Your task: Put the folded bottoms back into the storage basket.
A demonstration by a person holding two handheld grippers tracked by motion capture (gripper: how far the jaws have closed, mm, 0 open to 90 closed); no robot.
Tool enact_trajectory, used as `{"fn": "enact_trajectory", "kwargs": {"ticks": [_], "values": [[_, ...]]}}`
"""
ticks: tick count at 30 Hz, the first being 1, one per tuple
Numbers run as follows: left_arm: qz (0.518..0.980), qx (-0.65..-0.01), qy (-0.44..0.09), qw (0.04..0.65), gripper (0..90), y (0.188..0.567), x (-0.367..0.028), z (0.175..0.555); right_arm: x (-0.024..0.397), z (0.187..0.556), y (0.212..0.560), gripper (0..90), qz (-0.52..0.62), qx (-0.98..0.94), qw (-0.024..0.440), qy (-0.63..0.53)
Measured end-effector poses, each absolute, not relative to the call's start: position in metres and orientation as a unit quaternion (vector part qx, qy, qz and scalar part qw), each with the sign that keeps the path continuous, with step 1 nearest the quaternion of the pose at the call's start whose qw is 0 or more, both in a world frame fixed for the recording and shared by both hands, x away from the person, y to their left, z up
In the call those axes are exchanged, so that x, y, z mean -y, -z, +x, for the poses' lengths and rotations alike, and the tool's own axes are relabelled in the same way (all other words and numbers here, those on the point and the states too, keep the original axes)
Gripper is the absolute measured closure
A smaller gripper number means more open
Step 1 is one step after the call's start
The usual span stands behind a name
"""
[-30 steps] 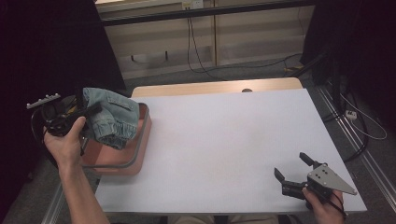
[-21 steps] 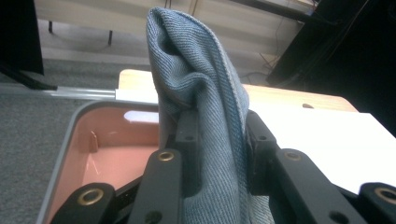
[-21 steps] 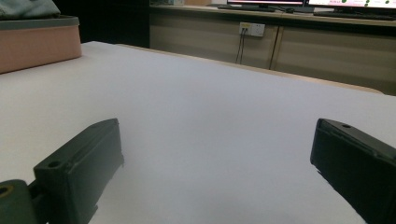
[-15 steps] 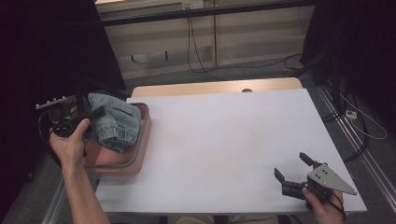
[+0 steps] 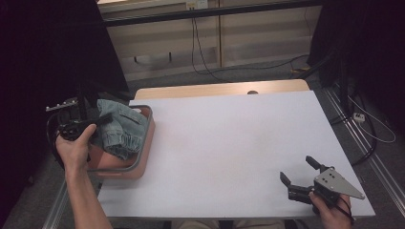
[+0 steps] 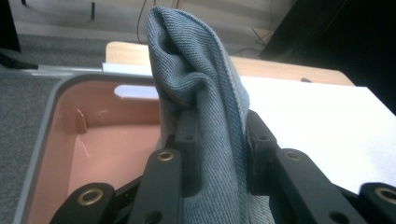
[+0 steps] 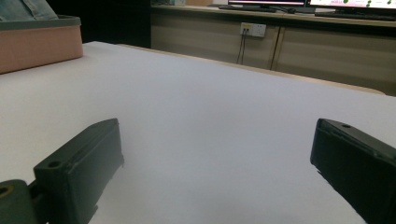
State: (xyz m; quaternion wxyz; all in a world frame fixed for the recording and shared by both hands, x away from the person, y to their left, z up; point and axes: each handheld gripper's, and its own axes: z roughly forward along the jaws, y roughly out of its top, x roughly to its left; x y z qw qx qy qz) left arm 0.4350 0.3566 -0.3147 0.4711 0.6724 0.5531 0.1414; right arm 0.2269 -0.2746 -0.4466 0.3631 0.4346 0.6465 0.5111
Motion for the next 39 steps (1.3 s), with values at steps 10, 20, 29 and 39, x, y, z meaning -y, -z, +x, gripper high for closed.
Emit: {"fn": "enact_trajectory", "kwargs": {"ticks": [10, 20, 29, 39], "values": [[0.675, -0.55, -0.105, 0.481, 72.3, 0.327, -0.361, 0.443, 0.275, 0.227, 0.447, 1.9, 0.435, -0.646, 0.364, -0.511], [0.675, -0.566, -0.097, 0.464, 71.9, 0.342, -0.37, 0.448, 0.274, 0.228, 0.447, 1.8, 0.434, -0.648, 0.364, -0.509], [0.686, -0.579, -0.109, 0.426, 71.3, 0.346, -0.377, 0.453, 0.272, 0.232, 0.448, 1.9, 0.434, -0.649, 0.363, -0.508], [0.692, -0.586, -0.106, 0.408, 70.7, 0.346, -0.38, 0.462, 0.27, 0.232, 0.448, 1.9, 0.433, -0.653, 0.363, -0.505]]}}
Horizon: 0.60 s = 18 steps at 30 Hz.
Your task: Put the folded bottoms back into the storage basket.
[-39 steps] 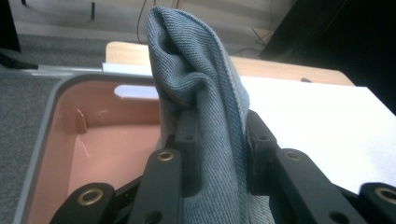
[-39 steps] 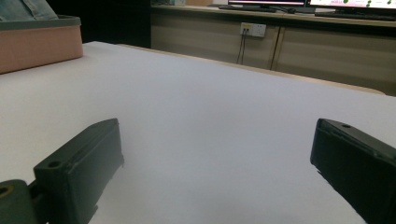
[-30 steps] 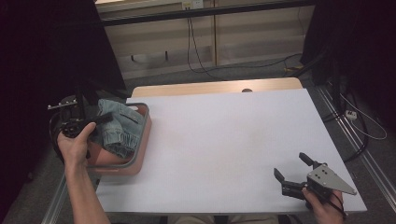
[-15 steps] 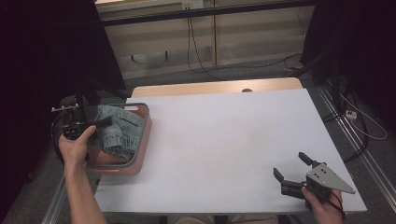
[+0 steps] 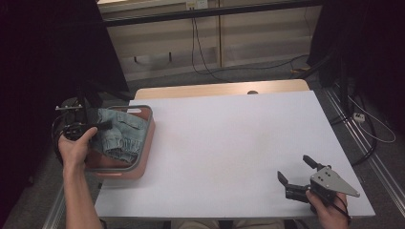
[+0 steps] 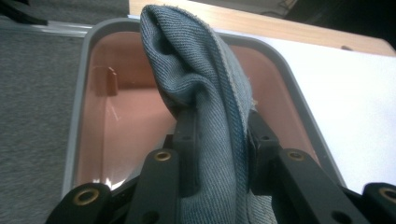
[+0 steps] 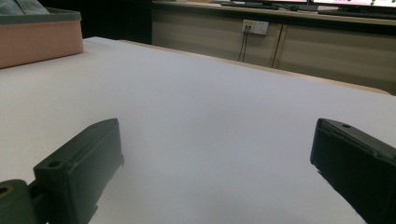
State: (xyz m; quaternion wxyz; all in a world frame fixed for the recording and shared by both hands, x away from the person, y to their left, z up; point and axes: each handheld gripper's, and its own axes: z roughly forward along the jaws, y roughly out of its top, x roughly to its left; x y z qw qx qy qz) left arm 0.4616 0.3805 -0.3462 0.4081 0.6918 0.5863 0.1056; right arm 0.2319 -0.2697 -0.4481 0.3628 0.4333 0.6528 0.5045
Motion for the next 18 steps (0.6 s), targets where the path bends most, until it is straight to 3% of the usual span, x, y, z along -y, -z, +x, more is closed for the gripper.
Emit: {"fn": "enact_trajectory", "kwargs": {"ticks": [18], "values": [[0.71, -0.607, -0.129, 0.332, 69.1, 0.36, -0.392, 0.471, 0.271, 0.232, 0.447, 1.8, 0.435, -0.648, 0.365, -0.508]]}}
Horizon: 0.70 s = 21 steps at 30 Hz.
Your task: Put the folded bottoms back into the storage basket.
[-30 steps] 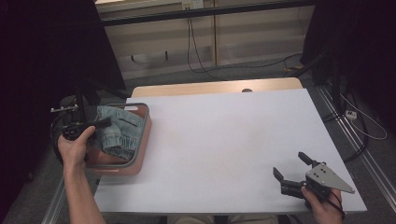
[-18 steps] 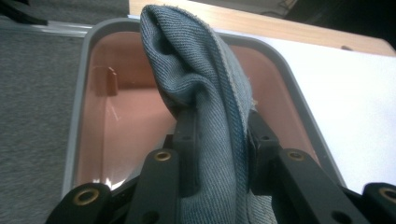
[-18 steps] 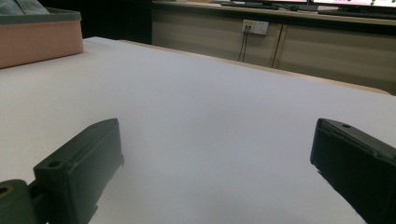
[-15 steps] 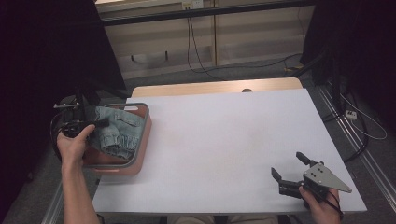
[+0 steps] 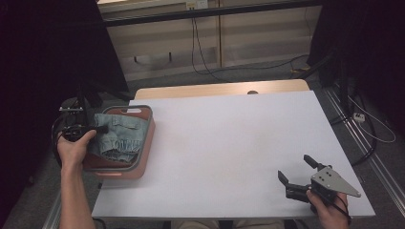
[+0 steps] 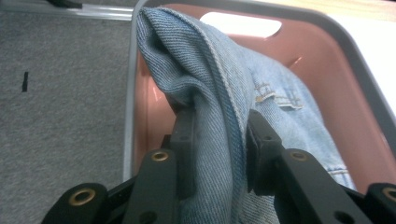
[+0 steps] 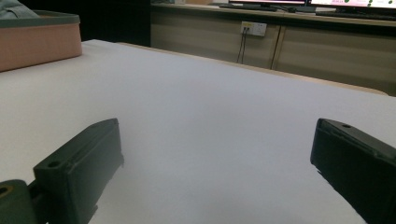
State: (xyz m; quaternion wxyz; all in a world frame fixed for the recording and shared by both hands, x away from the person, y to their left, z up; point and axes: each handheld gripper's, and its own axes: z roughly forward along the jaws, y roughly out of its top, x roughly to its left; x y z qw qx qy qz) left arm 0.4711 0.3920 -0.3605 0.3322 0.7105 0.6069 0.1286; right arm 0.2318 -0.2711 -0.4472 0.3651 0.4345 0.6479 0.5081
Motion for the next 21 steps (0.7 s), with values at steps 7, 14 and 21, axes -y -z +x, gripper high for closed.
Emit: {"fn": "enact_trajectory", "kwargs": {"ticks": [7, 14, 21], "values": [[0.71, -0.616, -0.13, 0.315, 68.2, 0.367, -0.394, 0.474, 0.275, 0.232, 0.447, 1.8, 0.44, -0.644, 0.366, -0.508], [0.722, -0.612, -0.131, 0.295, 67.8, 0.369, -0.393, 0.476, 0.274, 0.232, 0.447, 1.8, 0.438, -0.647, 0.366, -0.506], [0.716, -0.619, -0.115, 0.302, 68.2, 0.375, -0.392, 0.48, 0.274, 0.232, 0.447, 1.8, 0.438, -0.646, 0.366, -0.506]]}}
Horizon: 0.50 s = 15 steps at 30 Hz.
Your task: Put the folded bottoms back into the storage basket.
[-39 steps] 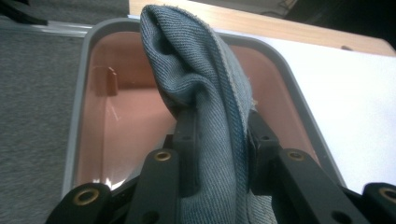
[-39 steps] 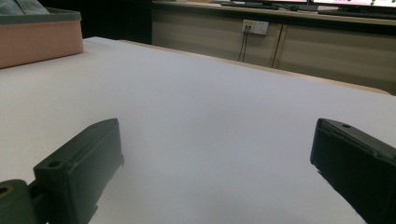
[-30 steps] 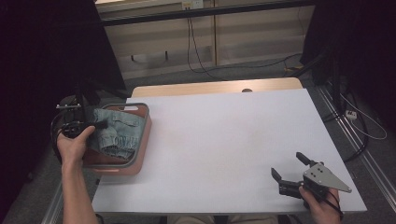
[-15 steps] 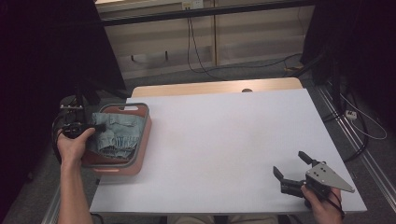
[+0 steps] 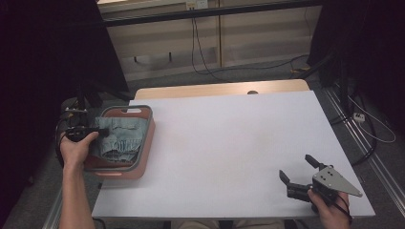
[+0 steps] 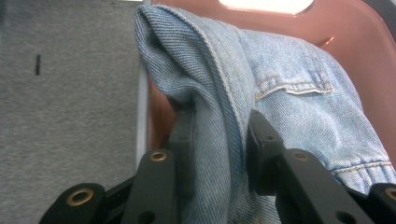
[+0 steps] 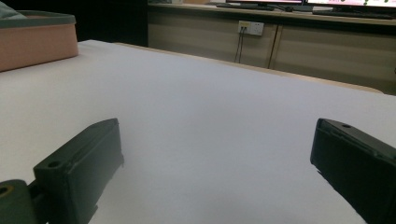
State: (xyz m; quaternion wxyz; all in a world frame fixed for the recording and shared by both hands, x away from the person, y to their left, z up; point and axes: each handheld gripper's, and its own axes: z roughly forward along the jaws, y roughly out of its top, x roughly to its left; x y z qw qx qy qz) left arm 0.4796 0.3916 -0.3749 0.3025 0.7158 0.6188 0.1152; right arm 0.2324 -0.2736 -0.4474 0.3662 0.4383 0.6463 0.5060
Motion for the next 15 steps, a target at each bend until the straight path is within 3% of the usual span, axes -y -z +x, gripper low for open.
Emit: {"fn": "enact_trajectory", "kwargs": {"ticks": [15], "values": [[0.723, -0.618, -0.12, 0.285, 67.4, 0.389, -0.382, 0.491, 0.273, 0.233, 0.448, 1.9, 0.436, -0.648, 0.366, -0.506]]}}
